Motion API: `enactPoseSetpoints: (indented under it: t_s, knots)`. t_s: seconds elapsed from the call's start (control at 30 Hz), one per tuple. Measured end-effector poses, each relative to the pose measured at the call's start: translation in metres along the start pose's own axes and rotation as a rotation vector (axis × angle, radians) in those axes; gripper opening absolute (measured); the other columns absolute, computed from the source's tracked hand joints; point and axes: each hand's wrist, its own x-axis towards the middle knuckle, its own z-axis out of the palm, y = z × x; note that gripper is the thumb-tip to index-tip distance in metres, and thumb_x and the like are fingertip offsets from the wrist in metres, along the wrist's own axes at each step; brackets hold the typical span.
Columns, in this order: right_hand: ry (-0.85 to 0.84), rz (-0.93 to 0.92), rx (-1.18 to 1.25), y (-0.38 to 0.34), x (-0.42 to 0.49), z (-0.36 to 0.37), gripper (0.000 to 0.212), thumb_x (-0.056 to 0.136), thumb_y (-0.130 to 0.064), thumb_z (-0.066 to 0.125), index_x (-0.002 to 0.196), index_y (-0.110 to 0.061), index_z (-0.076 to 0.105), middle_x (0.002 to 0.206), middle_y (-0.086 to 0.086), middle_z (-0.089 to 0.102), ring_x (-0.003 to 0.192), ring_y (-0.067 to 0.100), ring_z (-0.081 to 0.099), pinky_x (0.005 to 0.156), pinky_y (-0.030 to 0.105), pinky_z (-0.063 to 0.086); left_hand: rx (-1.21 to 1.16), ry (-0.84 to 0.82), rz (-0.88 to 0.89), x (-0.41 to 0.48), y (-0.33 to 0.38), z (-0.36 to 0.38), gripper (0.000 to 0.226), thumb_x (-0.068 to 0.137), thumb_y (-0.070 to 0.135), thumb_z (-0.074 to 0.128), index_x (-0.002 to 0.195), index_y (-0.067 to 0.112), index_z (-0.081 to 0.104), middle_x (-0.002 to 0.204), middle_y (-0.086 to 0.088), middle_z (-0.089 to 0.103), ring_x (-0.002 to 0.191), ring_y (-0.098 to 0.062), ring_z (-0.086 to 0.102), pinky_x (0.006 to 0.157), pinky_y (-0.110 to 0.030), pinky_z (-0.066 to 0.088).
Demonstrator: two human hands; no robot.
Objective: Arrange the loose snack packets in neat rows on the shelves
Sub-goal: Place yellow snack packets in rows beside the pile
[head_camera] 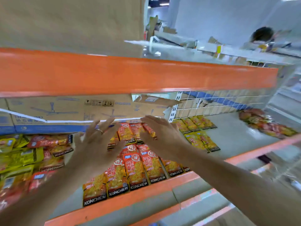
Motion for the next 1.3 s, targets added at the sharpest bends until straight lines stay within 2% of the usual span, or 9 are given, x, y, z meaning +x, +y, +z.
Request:
enactPoseSetpoints:
  t_s: [0.17, 0.27, 0.33, 0.57, 0.77, 0.87, 1.0, 1.17, 1.3]
  knots:
    - [0.024, 0.004, 0.066, -0.032, -0.036, -0.013, 0.053, 0.094, -0.051, 0.047, 0.145, -0.035, 0.04, 0.151, -0.015, 0.041, 0.14, 0.013, 0.03, 0.115, 0.043, 0.016, -0.176, 0.111, 0.009, -0.051, 0.024, -0.023, 0.074, 0.083, 0.079, 0.015, 0.15, 0.051, 0.028, 0.159, 0.029, 0.016, 0.15, -0.013, 0.012, 0.115, -0.055, 0.018]
    - [-0.042, -0.049, 0.068, -0.055, -0.053, -0.011, 0.064, 0.086, -0.062, 0.04, 0.145, -0.038, 0.038, 0.153, -0.015, 0.038, 0.142, 0.015, 0.031, 0.114, 0.054, 0.023, -0.193, 0.153, -0.01, -0.086, 0.028, -0.034, 0.073, 0.084, 0.078, 0.02, 0.149, 0.048, 0.033, 0.161, 0.019, 0.028, 0.151, -0.019, 0.02, 0.116, -0.056, 0.022]
    - [-0.067, -0.078, 0.08, -0.073, -0.059, -0.008, 0.065, 0.087, -0.062, 0.043, 0.146, -0.035, 0.041, 0.154, -0.013, 0.039, 0.143, 0.015, 0.03, 0.115, 0.056, 0.021, -0.182, 0.126, -0.086, -0.106, 0.024, -0.038, 0.081, 0.08, 0.078, 0.017, 0.151, 0.043, 0.035, 0.163, 0.016, 0.024, 0.152, -0.019, 0.016, 0.117, -0.054, 0.018]
    - [-0.159, -0.24, 0.151, -0.113, -0.061, 0.014, 0.06, 0.096, -0.048, 0.055, 0.149, -0.027, 0.04, 0.154, -0.007, 0.039, 0.143, 0.014, 0.028, 0.119, 0.041, 0.018, -0.061, 0.131, -0.384, -0.172, -0.026, -0.05, 0.071, 0.084, 0.072, 0.025, 0.15, 0.048, 0.03, 0.163, 0.016, 0.02, 0.149, -0.026, 0.016, 0.113, -0.058, 0.021]
    - [-0.222, -0.453, 0.143, -0.129, -0.046, 0.035, 0.083, 0.08, -0.07, 0.036, 0.147, -0.022, 0.045, 0.15, 0.001, 0.048, 0.138, 0.022, 0.042, 0.115, 0.041, 0.031, 0.038, 0.188, -0.583, -0.207, -0.042, -0.061, 0.077, 0.078, 0.075, 0.025, 0.146, 0.041, 0.04, 0.16, 0.013, 0.03, 0.146, -0.025, 0.025, 0.113, -0.054, 0.027]
    - [-0.241, -0.509, 0.151, -0.139, -0.036, 0.037, 0.067, 0.092, -0.057, 0.052, 0.147, -0.019, 0.046, 0.15, 0.002, 0.047, 0.138, 0.021, 0.042, 0.113, 0.032, 0.027, 0.023, 0.224, -0.664, -0.216, -0.049, -0.074, 0.077, 0.078, 0.074, 0.033, 0.147, 0.039, 0.04, 0.161, 0.011, 0.03, 0.147, -0.027, 0.025, 0.114, -0.057, 0.026]
    - [-0.263, -0.588, 0.122, -0.154, -0.02, 0.047, 0.08, 0.082, -0.072, 0.036, 0.148, -0.027, 0.042, 0.153, -0.005, 0.043, 0.138, 0.02, 0.042, 0.113, 0.052, 0.032, 0.103, 0.242, -0.731, -0.227, -0.059, -0.081, 0.072, 0.085, 0.073, 0.041, 0.148, 0.039, 0.038, 0.16, 0.014, 0.029, 0.147, -0.024, 0.025, 0.112, -0.057, 0.026]
    - [-0.327, -0.667, 0.1, -0.183, 0.001, 0.071, 0.067, 0.095, -0.052, 0.054, 0.153, -0.026, 0.032, 0.156, 0.002, 0.038, 0.142, 0.025, 0.036, 0.113, 0.055, 0.03, 0.145, 0.247, -0.799, -0.231, -0.079, -0.078, 0.076, 0.083, 0.073, 0.037, 0.149, 0.036, 0.038, 0.159, 0.012, 0.033, 0.146, -0.025, 0.028, 0.11, -0.054, 0.027]
    - [-0.308, -0.752, 0.067, -0.212, 0.026, 0.102, 0.064, 0.095, -0.045, 0.056, 0.152, -0.025, 0.034, 0.154, 0.003, 0.042, 0.14, 0.028, 0.039, 0.113, 0.047, 0.031, 0.138, 0.259, -0.809, -0.23, -0.112, -0.065, 0.079, 0.081, 0.076, 0.036, 0.149, 0.035, 0.039, 0.159, 0.01, 0.034, 0.146, -0.026, 0.028, 0.111, -0.053, 0.025]
